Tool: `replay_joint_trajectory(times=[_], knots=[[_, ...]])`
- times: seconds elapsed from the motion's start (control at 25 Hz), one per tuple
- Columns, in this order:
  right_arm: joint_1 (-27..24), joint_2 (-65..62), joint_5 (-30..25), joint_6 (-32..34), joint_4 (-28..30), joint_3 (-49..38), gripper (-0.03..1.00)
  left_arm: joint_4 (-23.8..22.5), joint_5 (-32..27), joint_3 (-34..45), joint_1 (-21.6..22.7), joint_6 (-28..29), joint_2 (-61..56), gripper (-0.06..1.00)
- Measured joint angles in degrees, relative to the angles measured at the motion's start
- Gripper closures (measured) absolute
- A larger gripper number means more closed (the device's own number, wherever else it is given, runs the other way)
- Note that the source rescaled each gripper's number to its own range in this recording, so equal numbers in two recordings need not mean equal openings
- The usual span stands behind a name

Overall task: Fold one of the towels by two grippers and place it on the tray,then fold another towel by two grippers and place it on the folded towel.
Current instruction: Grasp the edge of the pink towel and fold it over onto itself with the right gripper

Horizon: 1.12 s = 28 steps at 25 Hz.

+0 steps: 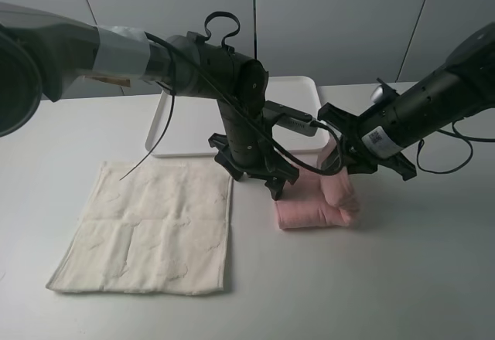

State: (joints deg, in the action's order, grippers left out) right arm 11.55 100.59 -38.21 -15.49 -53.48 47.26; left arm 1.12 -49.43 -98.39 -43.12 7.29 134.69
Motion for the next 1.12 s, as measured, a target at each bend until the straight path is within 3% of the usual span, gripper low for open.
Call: replay_joint_trajectory(times=[0.32, 0.64, 1.12], knots=[[0.0, 0.1, 1.3, -10.72, -13.6, -2.58, 0.9, 0.25, -0.11, 0.0, 0.03, 0.15, 0.0, -0.05], [0.0, 2.0, 2.23, -24.65, -30.17, -7.02, 0.53, 0.25, -0.78, 0.0, 0.15, 0.31, 0.0, -0.05], [0.0, 2.58, -0.96, -29.1, -33.59, -7.52, 0.5, 0.25, -3.14, 0.0, 1.78, 0.21, -3.55, -0.05]])
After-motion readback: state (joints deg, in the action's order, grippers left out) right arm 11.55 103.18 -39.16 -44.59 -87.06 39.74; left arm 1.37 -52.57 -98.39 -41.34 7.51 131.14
